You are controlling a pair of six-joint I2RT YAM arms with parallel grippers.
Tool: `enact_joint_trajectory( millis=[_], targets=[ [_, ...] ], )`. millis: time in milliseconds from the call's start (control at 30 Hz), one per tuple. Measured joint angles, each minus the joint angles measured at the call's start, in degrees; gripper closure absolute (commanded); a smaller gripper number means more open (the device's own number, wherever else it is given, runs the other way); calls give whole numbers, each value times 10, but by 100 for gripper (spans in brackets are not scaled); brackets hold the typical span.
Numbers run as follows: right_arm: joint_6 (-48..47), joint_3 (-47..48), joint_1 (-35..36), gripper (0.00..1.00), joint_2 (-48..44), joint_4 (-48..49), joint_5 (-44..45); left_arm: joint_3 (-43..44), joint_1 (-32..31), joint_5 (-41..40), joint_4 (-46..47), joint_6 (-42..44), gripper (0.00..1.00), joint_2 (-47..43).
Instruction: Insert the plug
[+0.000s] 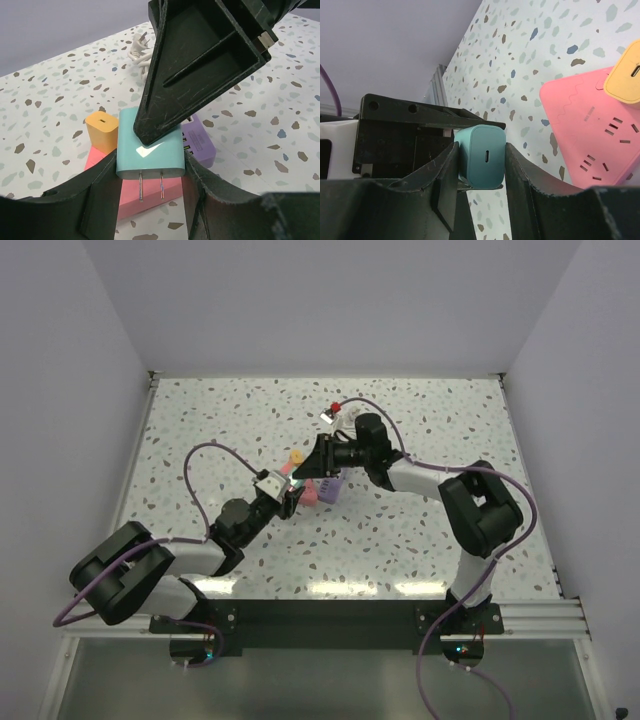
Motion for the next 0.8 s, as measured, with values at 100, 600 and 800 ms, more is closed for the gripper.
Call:
enact_joint_trajectory(
  millis=[100, 600, 800],
  targets=[
    [-2, 0, 0, 100, 0, 0, 1, 0, -1, -3, 0, 0, 34, 0],
    [-78, 1, -43, 100, -34, -70, 66, -32, -1, -14, -1, -20, 4, -28],
    [-151, 5, -44, 100, -68, -123, 148, -66, -1, -57, -17, -42, 2, -116]
  ],
)
